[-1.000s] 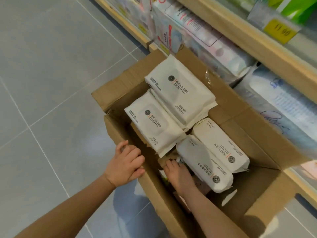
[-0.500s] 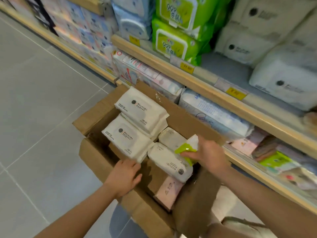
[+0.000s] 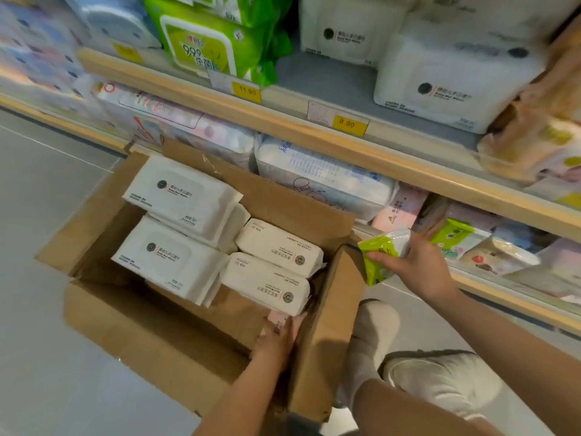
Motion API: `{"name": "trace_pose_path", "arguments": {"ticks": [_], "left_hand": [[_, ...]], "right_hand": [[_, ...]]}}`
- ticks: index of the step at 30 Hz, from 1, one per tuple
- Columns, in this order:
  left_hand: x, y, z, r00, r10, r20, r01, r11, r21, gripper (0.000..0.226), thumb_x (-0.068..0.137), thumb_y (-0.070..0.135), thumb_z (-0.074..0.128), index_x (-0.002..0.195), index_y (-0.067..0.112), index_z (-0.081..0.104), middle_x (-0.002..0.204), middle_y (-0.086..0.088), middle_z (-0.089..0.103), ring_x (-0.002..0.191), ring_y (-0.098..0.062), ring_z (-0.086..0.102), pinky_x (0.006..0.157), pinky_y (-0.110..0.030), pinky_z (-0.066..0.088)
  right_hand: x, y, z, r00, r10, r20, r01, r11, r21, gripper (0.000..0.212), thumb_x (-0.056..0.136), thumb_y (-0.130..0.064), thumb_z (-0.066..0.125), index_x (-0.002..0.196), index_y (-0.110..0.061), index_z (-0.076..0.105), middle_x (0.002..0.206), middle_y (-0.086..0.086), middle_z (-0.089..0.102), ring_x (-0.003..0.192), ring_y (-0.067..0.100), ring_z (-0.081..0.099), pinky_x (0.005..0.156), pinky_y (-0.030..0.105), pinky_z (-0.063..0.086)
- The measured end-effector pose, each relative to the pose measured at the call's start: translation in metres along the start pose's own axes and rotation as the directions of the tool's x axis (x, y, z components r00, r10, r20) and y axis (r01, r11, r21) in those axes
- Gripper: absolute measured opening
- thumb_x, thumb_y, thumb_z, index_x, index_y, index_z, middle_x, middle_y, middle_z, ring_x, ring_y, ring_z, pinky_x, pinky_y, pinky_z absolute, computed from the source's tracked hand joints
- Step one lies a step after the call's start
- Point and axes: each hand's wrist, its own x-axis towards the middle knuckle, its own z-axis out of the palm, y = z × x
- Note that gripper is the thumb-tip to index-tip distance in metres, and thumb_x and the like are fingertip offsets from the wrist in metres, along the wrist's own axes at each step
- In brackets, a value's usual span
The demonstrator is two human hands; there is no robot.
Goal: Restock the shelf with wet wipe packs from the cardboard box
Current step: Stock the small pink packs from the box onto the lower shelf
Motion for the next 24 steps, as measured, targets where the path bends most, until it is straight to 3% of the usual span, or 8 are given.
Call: {"name": "trace_pose_path", "arguments": {"ticks": [2,6,8,11,13,16,19,24], "left_hand": [[0.0,0.002,-0.004,0.999,0.033,0.026,-0.033,0.999,-0.006,0.074,0.093,0.036,0.049,0.149,0.041,0.0,0.153,-0.02,0.007,0.133,-0.046,0.025,0.104,-0.051,0.037],[0.003,-0.002,-0.015,0.995,0.073,-0.067,-0.082,0.985,-0.149,0.07,0.092,0.024,0.049,0.145,0.046,0.009,0.143,-0.018,0.024,0.128,-0.036,0.029,0.098,-0.04,0.038],[0.0,-0.003,-0.024,0.981,0.152,-0.121,-0.168,0.975,-0.142,0.05,0.096,0.028,0.044,0.143,0.033,0.028,0.133,-0.012,0.041,0.124,-0.03,0.04,0.093,-0.027,0.041],[-0.018,-0.005,-0.034,0.967,0.182,-0.175,-0.207,0.969,-0.134,0.035,0.101,0.013,0.037,0.133,0.006,0.048,0.122,-0.012,0.058,0.09,-0.006,0.058,0.06,-0.001,0.038],[-0.028,-0.012,-0.038,0.966,0.178,-0.189,-0.21,0.964,-0.166,0.032,0.1,0.017,0.04,0.128,0.012,0.053,0.13,-0.014,0.055,0.095,-0.012,0.059,0.062,-0.002,0.037],[-0.056,-0.018,-0.058,0.977,0.157,-0.142,-0.188,0.951,-0.245,0.032,0.093,0.019,0.052,0.124,0.024,0.055,0.131,-0.006,0.05,0.116,-0.022,0.05,0.087,-0.021,0.039],[-0.081,-0.026,-0.082,0.985,0.147,-0.088,-0.163,0.963,-0.216,0.042,0.086,0.007,0.059,0.124,0.026,0.053,0.132,-0.002,0.048,0.12,-0.021,0.048,0.091,-0.025,0.042],[-0.114,-0.023,-0.132,0.961,0.263,-0.091,-0.274,0.949,-0.153,0.046,0.085,0.013,0.063,0.125,0.031,0.05,0.129,0.004,0.045,0.118,-0.016,0.043,0.093,-0.026,0.04]], "right_hand": [[0.002,0.003,0.004,1.0,0.007,0.002,-0.007,1.0,0.008,0.036,0.07,-0.043,0.077,0.076,-0.018,0.052,0.062,-0.009,0.052,0.06,0.009,0.05,0.05,0.028,0.032],[0.007,0.007,0.01,0.999,0.019,0.028,-0.021,0.996,0.088,0.036,0.072,-0.039,0.077,0.089,-0.014,0.058,0.074,-0.005,0.062,0.065,0.004,0.057,0.055,0.024,0.042],[0.009,0.008,0.011,0.997,0.041,0.07,-0.053,0.983,0.174,0.032,0.075,-0.032,0.077,0.092,-0.011,0.06,0.077,-0.002,0.065,0.066,0.0,0.058,0.052,0.013,0.043],[0.009,0.007,0.005,0.983,0.107,0.152,-0.15,0.939,0.309,0.026,0.079,-0.025,0.074,0.095,-0.007,0.062,0.078,0.006,0.067,0.054,0.006,0.057,0.044,0.017,0.044],[0.005,0.003,-0.004,0.976,0.134,0.173,-0.191,0.906,0.377,0.021,0.08,-0.023,0.073,0.092,-0.009,0.062,0.074,0.008,0.065,0.048,0.008,0.054,0.045,0.026,0.047],[-0.006,-0.001,-0.021,0.967,0.182,0.176,-0.245,0.852,0.462,0.016,0.08,-0.021,0.074,0.088,-0.014,0.062,0.069,0.004,0.063,0.048,0.01,0.052,0.045,0.023,0.047],[-0.021,0.005,-0.036,0.959,0.21,0.189,-0.277,0.829,0.486,0.02,0.078,-0.016,0.075,0.092,-0.008,0.064,0.065,0.004,0.059,0.043,0.007,0.05,0.044,0.022,0.047],[-0.045,0.029,-0.064,0.941,0.27,0.202,-0.337,0.783,0.522,0.014,0.08,-0.005,0.071,0.082,-0.006,0.058,0.062,0.01,0.054,0.051,0.018,0.047,0.044,0.022,0.045]]}}
